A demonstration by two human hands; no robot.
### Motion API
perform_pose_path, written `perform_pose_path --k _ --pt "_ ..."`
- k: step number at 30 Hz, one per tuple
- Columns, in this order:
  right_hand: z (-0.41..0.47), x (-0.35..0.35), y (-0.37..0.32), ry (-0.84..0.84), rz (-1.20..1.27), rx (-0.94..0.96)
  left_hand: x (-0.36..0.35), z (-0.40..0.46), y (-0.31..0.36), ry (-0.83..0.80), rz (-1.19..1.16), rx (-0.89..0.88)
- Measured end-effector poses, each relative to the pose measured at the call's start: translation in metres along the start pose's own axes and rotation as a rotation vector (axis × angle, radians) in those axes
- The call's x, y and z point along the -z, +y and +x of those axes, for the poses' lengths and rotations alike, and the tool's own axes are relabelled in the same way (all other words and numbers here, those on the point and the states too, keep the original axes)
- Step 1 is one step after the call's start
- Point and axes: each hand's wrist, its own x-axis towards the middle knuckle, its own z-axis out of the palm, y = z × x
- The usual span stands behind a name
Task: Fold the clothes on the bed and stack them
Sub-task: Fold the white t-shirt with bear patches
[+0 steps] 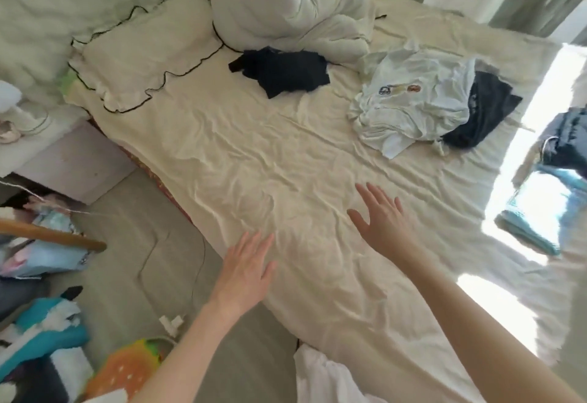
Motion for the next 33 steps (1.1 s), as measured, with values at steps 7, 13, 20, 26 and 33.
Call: perform_pose_path --k 7,13,20,26,33 --pt "0.146 -0.018 0.025 -0.052 -0.036 -0.16 0.032 0.195 -0.027 -0.024 0.091 -0.101" --pt "0.275 -0.079 0.087 -0.051 -0.07 -0.302 -0.023 0.38 -0.031 -0.214 0.226 -0.192" --pt "0.402 -0.133 0.142 0.157 0.1 -0.503 -0.069 0.548 -0.082 -0.335 0.424 -0.152" --pt "0.491 -0.132 0.169 0.305 0.29 -0.579 -0.111 0.562 -0.092 -0.229 0.395 -0.15" --pt "0.519 -0.137 0.172 0.479 0.519 -0.782 -0.111 0.562 -0.095 -0.242 0.403 -0.16"
